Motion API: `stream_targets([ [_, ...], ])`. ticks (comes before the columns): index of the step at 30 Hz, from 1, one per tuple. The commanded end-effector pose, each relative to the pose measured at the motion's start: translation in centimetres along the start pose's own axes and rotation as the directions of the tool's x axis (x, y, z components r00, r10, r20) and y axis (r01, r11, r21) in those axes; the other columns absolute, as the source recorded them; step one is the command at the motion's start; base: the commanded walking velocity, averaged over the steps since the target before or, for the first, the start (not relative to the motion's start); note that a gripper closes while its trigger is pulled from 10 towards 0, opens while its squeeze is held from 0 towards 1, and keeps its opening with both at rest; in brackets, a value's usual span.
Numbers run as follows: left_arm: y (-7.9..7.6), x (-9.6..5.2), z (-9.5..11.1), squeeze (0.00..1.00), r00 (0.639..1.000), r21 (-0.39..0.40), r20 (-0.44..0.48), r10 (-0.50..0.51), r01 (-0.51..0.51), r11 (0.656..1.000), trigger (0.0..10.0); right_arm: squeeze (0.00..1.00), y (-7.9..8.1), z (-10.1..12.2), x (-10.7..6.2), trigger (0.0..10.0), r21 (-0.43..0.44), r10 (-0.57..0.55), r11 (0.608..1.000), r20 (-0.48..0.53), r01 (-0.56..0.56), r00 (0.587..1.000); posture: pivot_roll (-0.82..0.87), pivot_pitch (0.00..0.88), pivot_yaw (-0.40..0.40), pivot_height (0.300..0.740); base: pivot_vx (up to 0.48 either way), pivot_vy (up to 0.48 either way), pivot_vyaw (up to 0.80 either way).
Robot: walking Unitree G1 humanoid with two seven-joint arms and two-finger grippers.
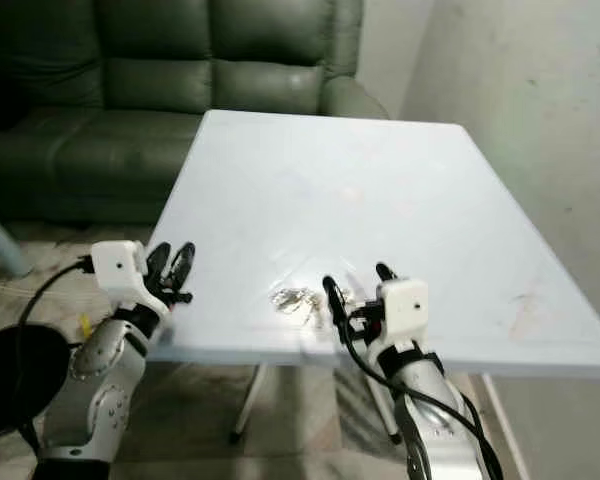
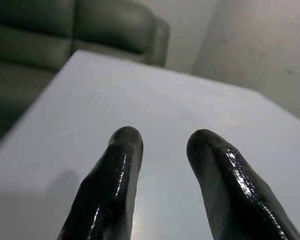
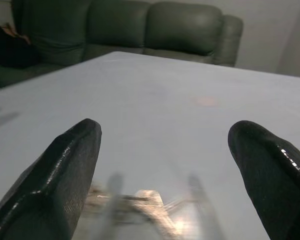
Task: Hang keys on a hook
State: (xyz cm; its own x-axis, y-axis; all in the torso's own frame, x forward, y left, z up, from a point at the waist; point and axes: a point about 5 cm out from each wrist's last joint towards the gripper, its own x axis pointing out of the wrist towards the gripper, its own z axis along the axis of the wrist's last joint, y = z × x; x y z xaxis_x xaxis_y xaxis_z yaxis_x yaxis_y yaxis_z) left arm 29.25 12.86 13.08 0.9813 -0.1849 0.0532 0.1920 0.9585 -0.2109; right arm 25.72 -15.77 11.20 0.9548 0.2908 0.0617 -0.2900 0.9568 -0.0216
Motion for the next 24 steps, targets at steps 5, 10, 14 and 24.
stream_targets([
  [5, -1.1, 0.1, -0.2, 0.00, 1.000, 0.005, -0.014, -0.028, 0.028, 1.000, 10.0, 0.00, -0.6, 0.0, 0.1, 10.0, -0.035, 0.008, 0.999, -0.019, -0.009, 1.000, 0.10, 0.000, -0.058, 0.740, 0.000, 0.000, 0.00],
  [10, -2.0, -0.2, -0.6, 0.00, 0.996, 0.001, -0.020, -0.088, 0.088, 0.996, 10.0, 0.00, -1.5, 0.2, 0.8, 10.0, -0.160, 0.072, 0.984, -0.042, -0.078, 0.997, 0.10, 0.000, -0.056, 0.740, 0.000, 0.000, 0.00],
  [14, -2.4, -0.3, -0.7, 0.00, 0.994, -0.018, -0.024, -0.107, 0.107, 0.994, 10.0, 0.00, -2.1, 0.3, 1.5, 10.0, -0.173, 0.093, 0.979, -0.072, -0.104, 0.993, 0.10, 0.000, -0.060, 0.740, 0.000, 0.000, 0.00],
  [24, -3.4, -1.2, -1.4, 0.00, 0.985, -0.046, -0.045, -0.167, 0.165, 0.985, 10.0, 0.00, -1.4, 0.1, 3.3, 10.0, -0.126, 0.187, 0.971, -0.118, -0.201, 0.975, 0.11, 0.000, -0.075, 0.740, 0.000, 0.000, 0.00],
])
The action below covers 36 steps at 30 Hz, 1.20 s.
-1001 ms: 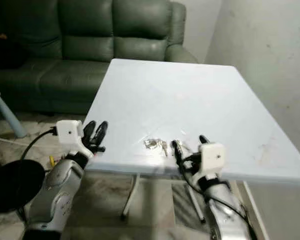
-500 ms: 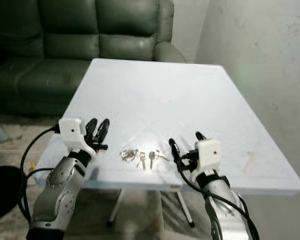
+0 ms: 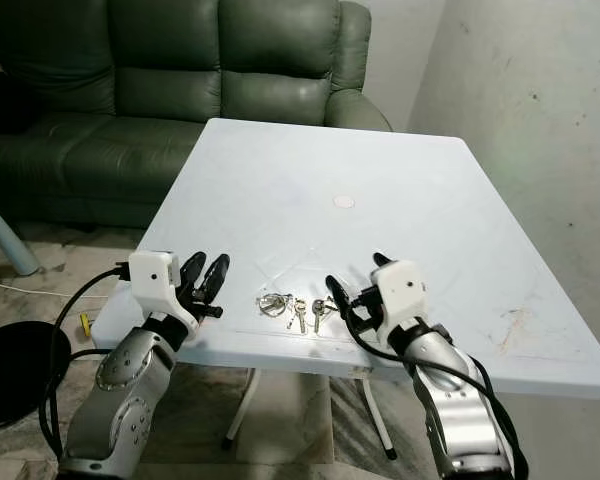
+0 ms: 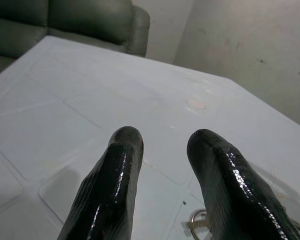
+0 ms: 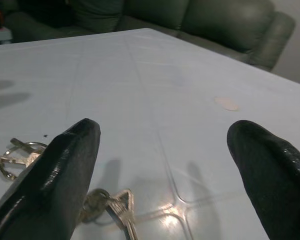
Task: Hang keys on a hook
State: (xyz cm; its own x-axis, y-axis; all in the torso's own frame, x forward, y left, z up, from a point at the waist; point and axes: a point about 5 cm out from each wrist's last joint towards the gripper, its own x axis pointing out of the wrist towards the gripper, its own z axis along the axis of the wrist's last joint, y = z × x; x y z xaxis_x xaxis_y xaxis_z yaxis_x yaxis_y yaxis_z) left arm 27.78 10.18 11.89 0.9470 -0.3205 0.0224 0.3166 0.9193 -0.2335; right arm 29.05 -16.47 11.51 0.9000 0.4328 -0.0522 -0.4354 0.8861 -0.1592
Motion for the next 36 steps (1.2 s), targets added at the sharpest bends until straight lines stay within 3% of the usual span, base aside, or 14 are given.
stream_targets([
  [1, -1.0, -0.1, 0.3, 0.00, 0.999, -0.015, 0.012, -0.043, 0.043, 0.999, 10.0, 0.00, 0.2, 0.1, 0.4, 10.0, -0.007, 0.042, 0.999, -0.003, -0.043, 0.999, 0.11, 0.000, -0.078, 0.740, 0.000, 0.000, 0.00],
  [11, -2.2, -0.5, 0.0, 0.00, 0.996, -0.041, 0.002, -0.089, 0.089, 0.995, 10.0, 0.00, -0.2, -0.7, 1.8, 10.0, 0.060, 0.120, 0.992, -0.082, -0.115, 0.989, 0.11, 0.000, -0.095, 0.740, 0.000, 0.000, 0.00],
  [24, -3.4, -2.3, -1.7, 0.00, 0.986, -0.073, -0.091, -0.143, 0.136, 0.988, 10.0, 0.00, -0.5, -1.1, 2.4, 10.0, -0.006, 0.175, 0.984, -0.120, -0.177, 0.977, 0.11, 0.000, -0.109, 0.740, 0.000, 0.000, 0.00],
  [36, -3.8, -3.3, -1.8, 0.00, 0.983, -0.088, -0.116, -0.145, 0.135, 0.987, 10.0, 0.00, 0.1, -1.7, 2.6, 10.0, -0.019, 0.216, 0.975, -0.173, -0.223, 0.961, 0.12, 0.020, -0.112, 0.740, 0.000, 0.000, 0.00],
])
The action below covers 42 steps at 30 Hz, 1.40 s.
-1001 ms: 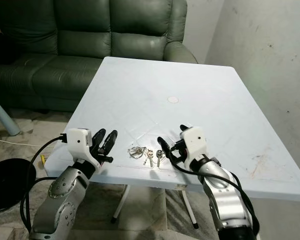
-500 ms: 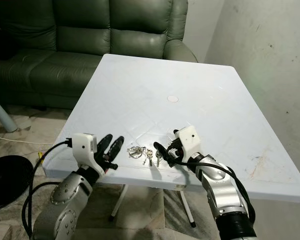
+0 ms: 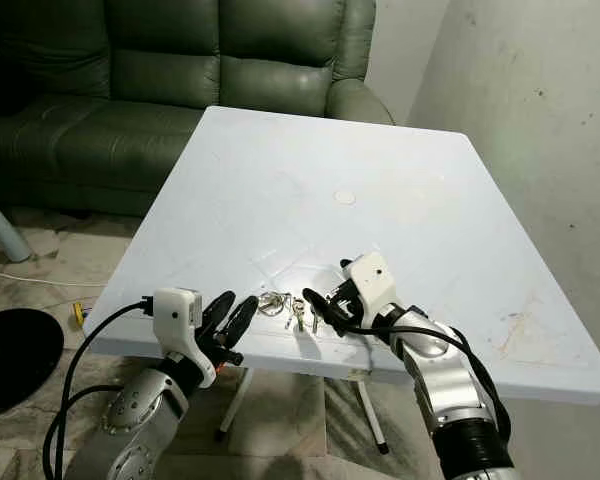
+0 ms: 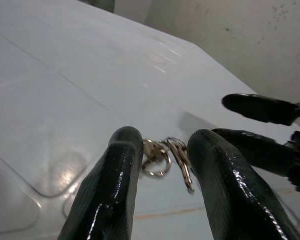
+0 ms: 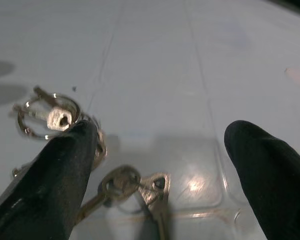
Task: Hang keys on a hook
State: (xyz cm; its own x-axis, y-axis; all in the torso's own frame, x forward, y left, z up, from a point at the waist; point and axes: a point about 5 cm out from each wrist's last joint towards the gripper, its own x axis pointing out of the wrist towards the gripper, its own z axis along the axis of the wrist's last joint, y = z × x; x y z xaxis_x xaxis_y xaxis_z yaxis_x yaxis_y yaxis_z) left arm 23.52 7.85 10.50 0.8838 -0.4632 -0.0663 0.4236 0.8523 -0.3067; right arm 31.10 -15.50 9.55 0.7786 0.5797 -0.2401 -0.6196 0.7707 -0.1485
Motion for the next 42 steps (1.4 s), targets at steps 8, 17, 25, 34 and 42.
stream_targets([
  [8, -0.9, -0.2, 0.2, 0.00, 1.000, -0.009, -0.003, -0.017, 0.017, 1.000, 10.0, 0.00, 0.4, -0.5, 0.8, 10.0, 0.006, 0.011, 1.000, -0.052, -0.011, 0.999, 0.12, 0.027, -0.114, 0.740, 0.000, 0.000, 0.00],
  [17, -1.0, -0.4, 0.3, 0.00, 1.000, -0.008, -0.004, -0.015, 0.015, 1.000, 10.0, 0.00, 0.6, -1.1, 1.1, 0.5, 0.013, 0.011, 1.000, -0.079, -0.010, 0.997, 0.13, 0.032, -0.120, 0.740, 0.000, 0.000, 0.00],
  [25, -1.0, -0.4, 0.3, 0.00, 1.000, -0.011, -0.004, -0.011, 0.011, 1.000, 10.0, 0.00, 0.5, -1.2, 1.1, 0.0, 0.011, 0.007, 1.000, -0.076, -0.006, 0.997, 0.13, 0.030, -0.123, 0.740, 0.000, 0.000, 0.00],
  [34, -1.1, -0.3, 0.3, 0.00, 1.000, -0.008, -0.004, -0.019, 0.019, 1.000, 10.0, 0.00, -0.1, -1.6, 0.9, 0.0, 0.029, 0.001, 1.000, -0.081, 0.002, 0.997, 0.13, 0.018, -0.120, 0.740, 0.000, 0.000, 0.00],
  [42, -1.2, -0.2, 0.3, 0.00, 1.000, -0.009, -0.004, -0.025, 0.025, 1.000, 10.0, 0.00, -0.5, -1.0, 0.6, 10.0, 0.110, 0.047, 0.993, 0.017, -0.049, 0.999, 0.13, 0.015, -0.118, 0.740, 0.000, 0.000, 0.00],
])
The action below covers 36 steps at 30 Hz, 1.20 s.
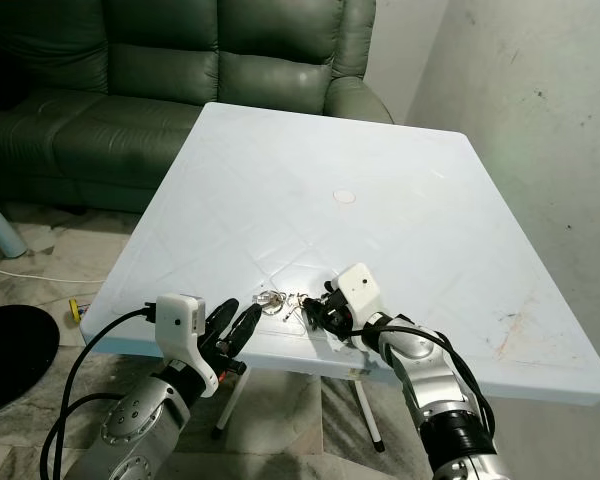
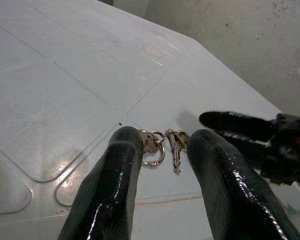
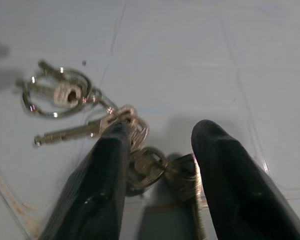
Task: Hang keys on a hook
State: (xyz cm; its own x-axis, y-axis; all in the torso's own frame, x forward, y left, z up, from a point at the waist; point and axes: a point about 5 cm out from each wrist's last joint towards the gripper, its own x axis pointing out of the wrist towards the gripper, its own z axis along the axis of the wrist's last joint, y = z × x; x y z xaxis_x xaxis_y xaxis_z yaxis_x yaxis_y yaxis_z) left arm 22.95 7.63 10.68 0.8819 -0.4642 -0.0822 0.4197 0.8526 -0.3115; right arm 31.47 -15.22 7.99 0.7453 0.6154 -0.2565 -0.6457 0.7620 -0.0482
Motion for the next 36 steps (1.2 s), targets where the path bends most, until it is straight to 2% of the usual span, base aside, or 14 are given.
stream_targets([
  [1, -0.7, 0.2, 0.3, 0.00, 0.999, -0.003, 0.012, -0.029, 0.029, 1.000, 10.0, 0.00, -0.7, 0.5, -0.4, 10.0, 0.026, 0.009, 1.000, 0.034, -0.010, 0.999, 0.13, 0.015, -0.118, 0.740, 0.000, 0.000, 0.00],
  [3, -0.7, 0.2, 0.4, 0.00, 1.000, -0.002, 0.012, -0.029, 0.029, 1.000, 10.0, 0.00, -0.8, 0.5, -0.8, 10.0, 0.008, 0.035, 0.999, 0.050, -0.035, 0.998, 0.13, 0.016, -0.118, 0.740, 0.000, 0.000, 0.00],
  [12, -0.6, 0.3, 0.4, 0.00, 0.999, -0.002, 0.013, -0.030, 0.030, 1.000, 10.0, 0.00, -1.9, -0.6, -1.5, 10.0, -0.051, 0.010, 0.999, -0.029, -0.012, 1.000, 0.13, 0.020, -0.116, 0.740, 0.000, 0.000, 0.00],
  [30, -0.6, 0.3, 0.6, 0.00, 0.999, 0.005, 0.017, -0.031, 0.031, 0.999, 10.0, 0.00, -1.4, -0.8, -1.1, 10.0, -0.102, 0.022, 0.994, -0.019, -0.024, 1.000, 0.13, 0.023, -0.113, 0.740, 0.000, 0.000, 0.00],
  [31, -0.6, 0.3, 0.6, 0.00, 0.999, 0.005, 0.017, -0.032, 0.031, 0.999, 10.0, 0.00, -1.4, -0.8, -1.1, 9.8, -0.102, 0.020, 0.995, -0.015, -0.021, 1.000, 0.13, 0.023, -0.113, 0.740, 0.000, 0.000, 0.00],
  [33, -0.6, 0.3, 0.6, 0.00, 0.999, 0.004, 0.018, -0.032, 0.032, 0.999, 10.0, 0.00, -1.4, -0.6, -1.0, 10.0, -0.107, 0.010, 0.994, -0.007, -0.011, 1.000, 0.13, 0.021, -0.115, 0.740, 0.000, 0.000, 0.00],
  [35, -0.7, 0.3, 0.6, 0.00, 0.999, 0.004, 0.018, -0.032, 0.032, 0.999, 10.0, 0.00, -1.4, -0.6, -0.9, 9.7, -0.109, 0.006, 0.994, -0.004, -0.006, 1.000, 0.13, 0.021, -0.115, 0.740, 0.000, 0.000, 0.00],
  [36, -0.7, 0.4, 0.6, 0.00, 0.999, 0.004, 0.018, -0.032, 0.032, 0.999, 10.0, 0.00, -1.5, -0.4, -0.8, 6.5, -0.107, -0.002, 0.994, 0.011, 0.003, 1.000, 0.14, 0.020, -0.117, 0.740, 0.000, 0.000, 0.00],
])
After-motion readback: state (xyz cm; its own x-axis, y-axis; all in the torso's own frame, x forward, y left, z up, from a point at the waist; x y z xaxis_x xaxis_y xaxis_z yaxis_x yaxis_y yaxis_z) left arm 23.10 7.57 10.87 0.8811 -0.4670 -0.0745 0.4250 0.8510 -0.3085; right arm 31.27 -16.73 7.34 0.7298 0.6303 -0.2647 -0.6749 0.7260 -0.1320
